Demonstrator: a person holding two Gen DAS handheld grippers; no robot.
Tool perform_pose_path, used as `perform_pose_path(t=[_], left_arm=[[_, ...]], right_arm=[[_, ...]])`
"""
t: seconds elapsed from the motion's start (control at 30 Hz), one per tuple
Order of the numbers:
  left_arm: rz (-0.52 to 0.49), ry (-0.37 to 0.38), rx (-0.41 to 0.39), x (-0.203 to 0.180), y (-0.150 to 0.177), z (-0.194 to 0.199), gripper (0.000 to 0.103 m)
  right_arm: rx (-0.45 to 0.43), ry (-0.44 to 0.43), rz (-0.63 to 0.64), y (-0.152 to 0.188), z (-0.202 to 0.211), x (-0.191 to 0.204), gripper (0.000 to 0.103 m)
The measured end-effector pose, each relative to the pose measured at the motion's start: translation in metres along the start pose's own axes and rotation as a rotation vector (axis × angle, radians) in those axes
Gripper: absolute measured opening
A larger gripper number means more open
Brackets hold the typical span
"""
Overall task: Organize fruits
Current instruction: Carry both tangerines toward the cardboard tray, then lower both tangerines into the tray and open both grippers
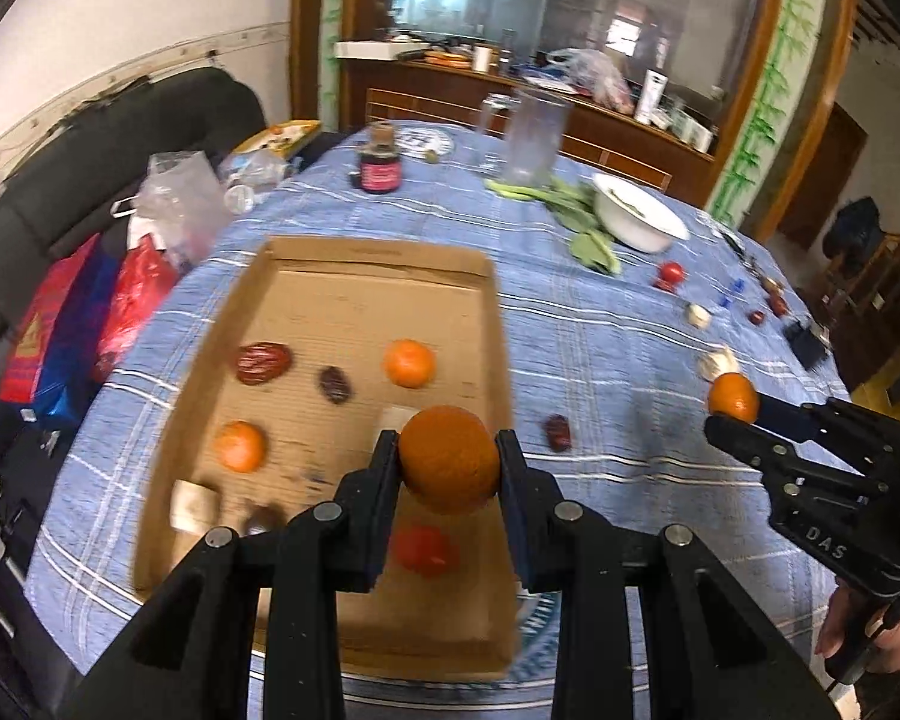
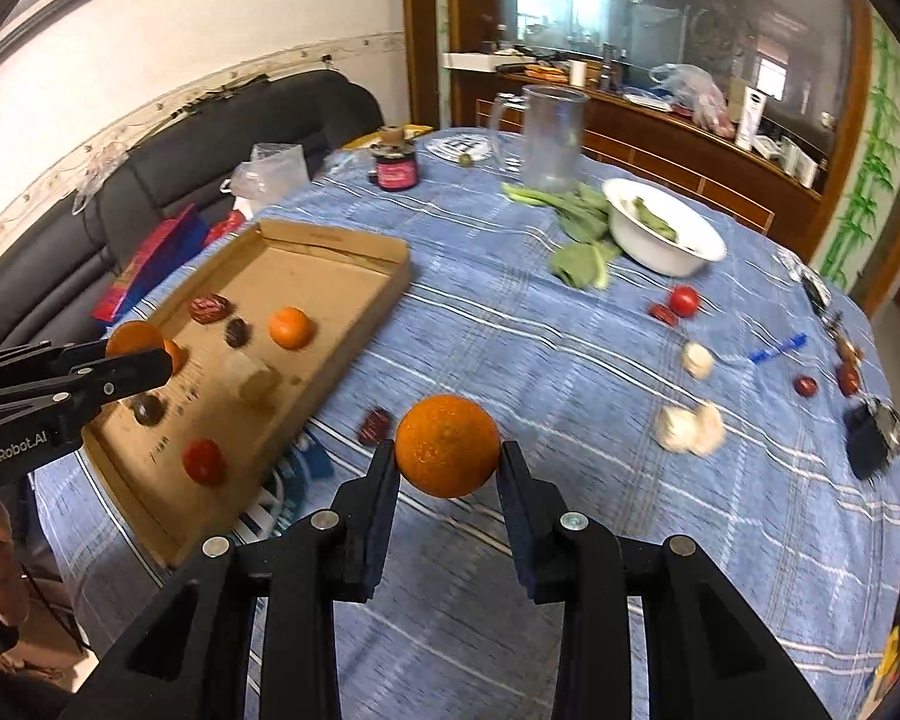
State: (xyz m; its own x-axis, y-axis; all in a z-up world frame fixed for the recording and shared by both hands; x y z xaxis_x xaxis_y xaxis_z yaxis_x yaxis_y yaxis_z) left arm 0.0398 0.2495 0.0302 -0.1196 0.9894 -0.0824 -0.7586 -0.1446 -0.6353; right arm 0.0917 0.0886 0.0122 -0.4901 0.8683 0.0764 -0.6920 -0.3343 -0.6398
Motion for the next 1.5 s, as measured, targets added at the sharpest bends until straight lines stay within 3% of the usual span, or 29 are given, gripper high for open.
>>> perform_pose_path(t=[0.5, 0.8, 1.03, 1.5], left_arm=[[0.034, -0.126, 0.005, 0.095, -0.041, -0.035, 0.03], [0.042, -0.136, 0.047, 0.11, -0.065, -0.088, 0.03], [0.053, -0.128, 0.085, 0.11, -0.075, -0.126, 0.03], [0.083, -0.118, 0.163, 0.112, -0.07, -0.169, 0.03]], right_arm=[[-0.008, -0.062, 0.049, -0.069, -0.062, 0.058, 0.036], [0.028, -0.082, 0.049, -0.1, -0.119, 0.082, 0.036], [0.091, -0.081, 0.037, -0.102, -0.166, 0.087, 0.036], [0.139, -0.079, 0.054, -0.097, -0.195, 0.084, 0.036]])
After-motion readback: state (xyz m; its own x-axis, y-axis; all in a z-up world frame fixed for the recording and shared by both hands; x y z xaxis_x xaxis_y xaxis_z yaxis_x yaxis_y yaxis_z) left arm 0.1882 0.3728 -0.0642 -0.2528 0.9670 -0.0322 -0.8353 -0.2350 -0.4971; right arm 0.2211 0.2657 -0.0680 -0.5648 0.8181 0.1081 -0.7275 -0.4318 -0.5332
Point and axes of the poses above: each gripper's, at about its wrist camera, not at the fingertips, and z roughly against the way its jaws point, x to its left, y to its underside, the point moved 10 cm from there along -z, roughly the way its jaws point, and after that the axes turned 4 degrees about -z, right-handed, at the moved point
